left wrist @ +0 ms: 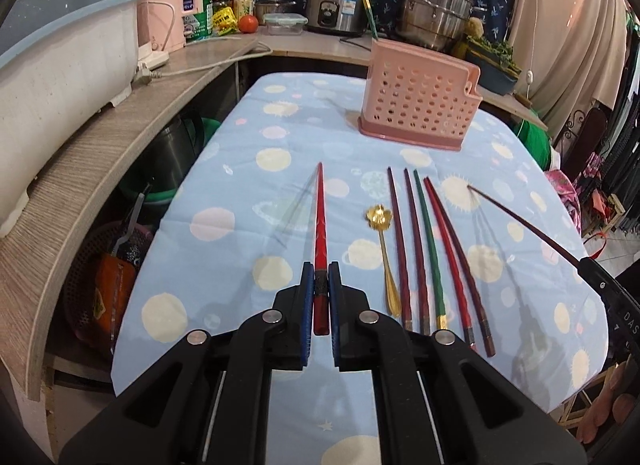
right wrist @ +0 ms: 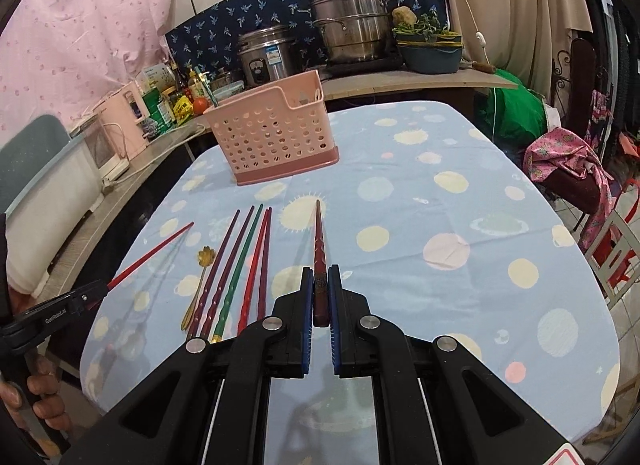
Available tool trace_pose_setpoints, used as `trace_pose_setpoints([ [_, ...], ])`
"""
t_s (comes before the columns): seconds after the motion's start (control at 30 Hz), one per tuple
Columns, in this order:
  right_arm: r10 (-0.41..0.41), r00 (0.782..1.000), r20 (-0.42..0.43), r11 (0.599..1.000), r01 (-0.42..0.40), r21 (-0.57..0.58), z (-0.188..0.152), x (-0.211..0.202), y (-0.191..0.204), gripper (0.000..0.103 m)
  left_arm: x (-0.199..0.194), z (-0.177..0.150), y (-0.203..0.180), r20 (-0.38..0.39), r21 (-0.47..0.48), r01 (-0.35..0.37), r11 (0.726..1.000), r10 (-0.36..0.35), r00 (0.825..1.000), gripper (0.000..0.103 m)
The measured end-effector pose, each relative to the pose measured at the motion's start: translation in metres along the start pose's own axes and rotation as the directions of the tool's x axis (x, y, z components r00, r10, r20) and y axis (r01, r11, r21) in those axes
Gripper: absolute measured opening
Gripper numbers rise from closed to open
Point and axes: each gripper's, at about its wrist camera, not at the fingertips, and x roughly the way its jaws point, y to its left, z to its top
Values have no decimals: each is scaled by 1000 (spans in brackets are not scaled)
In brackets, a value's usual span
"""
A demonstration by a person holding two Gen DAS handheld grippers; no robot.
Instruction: Organize utensils
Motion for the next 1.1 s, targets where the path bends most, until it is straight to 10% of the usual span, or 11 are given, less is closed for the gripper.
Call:
trace_pose_setpoints([
  [0.73, 94, 981, 172, 994, -102, 38, 106, -14, -4, 7, -43, 118, -13, 225, -7, 37, 999, -35, 974, 1],
  [1.1, 102, 976, 191, 993, -112, 38, 124, -12, 0, 7, -39, 143, -12, 216, -14, 75, 997, -71, 974, 2],
])
